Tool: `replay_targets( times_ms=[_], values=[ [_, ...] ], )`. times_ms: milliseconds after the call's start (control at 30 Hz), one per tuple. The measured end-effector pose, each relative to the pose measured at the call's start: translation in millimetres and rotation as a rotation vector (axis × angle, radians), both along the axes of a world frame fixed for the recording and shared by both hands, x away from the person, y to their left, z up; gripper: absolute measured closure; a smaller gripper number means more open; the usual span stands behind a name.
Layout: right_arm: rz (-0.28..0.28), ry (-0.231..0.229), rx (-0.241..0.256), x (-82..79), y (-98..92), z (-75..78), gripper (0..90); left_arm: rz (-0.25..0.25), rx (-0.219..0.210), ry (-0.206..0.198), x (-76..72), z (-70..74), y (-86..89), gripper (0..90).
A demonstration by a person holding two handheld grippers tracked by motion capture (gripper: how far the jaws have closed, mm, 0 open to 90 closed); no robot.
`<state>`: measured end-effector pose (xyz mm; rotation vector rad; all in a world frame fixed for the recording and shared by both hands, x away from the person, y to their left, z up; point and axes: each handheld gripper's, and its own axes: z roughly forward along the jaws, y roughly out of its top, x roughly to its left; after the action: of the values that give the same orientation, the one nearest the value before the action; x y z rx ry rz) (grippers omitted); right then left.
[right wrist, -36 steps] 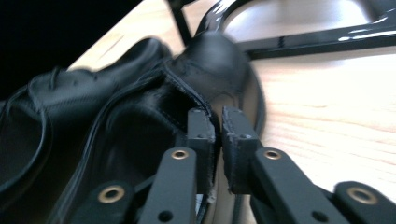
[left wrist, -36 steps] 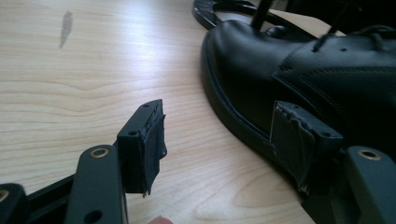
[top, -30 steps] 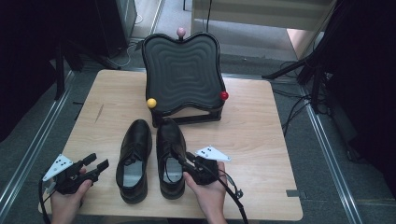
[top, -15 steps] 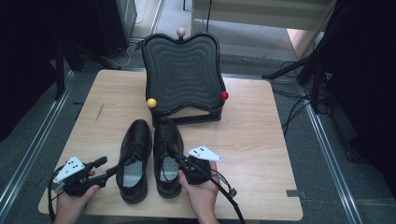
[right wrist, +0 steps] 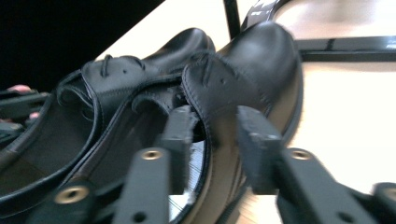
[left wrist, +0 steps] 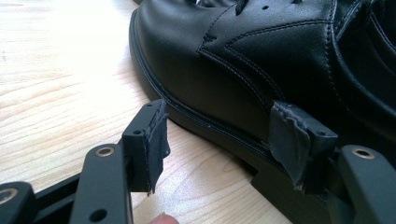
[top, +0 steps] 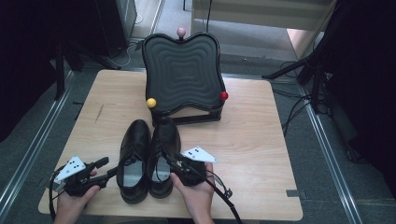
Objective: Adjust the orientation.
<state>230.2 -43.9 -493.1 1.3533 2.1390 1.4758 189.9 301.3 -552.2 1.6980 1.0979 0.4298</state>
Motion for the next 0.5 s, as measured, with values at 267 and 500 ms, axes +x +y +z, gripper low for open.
replay_targets(
  times_ms=[267,500],
  values=[
    [0.052,-0.013,-0.049,-22.4,14.1,23.9,54.1,0.0,-0.004,-0.002,0.7,0.0,-0.9,39.3],
    [0.09,0.022,-0.112,-26.4,48.3,27.7,49.5,-0.001,-0.001,-0.003,0.5,-0.2,-0.6,39.0]
  ],
)
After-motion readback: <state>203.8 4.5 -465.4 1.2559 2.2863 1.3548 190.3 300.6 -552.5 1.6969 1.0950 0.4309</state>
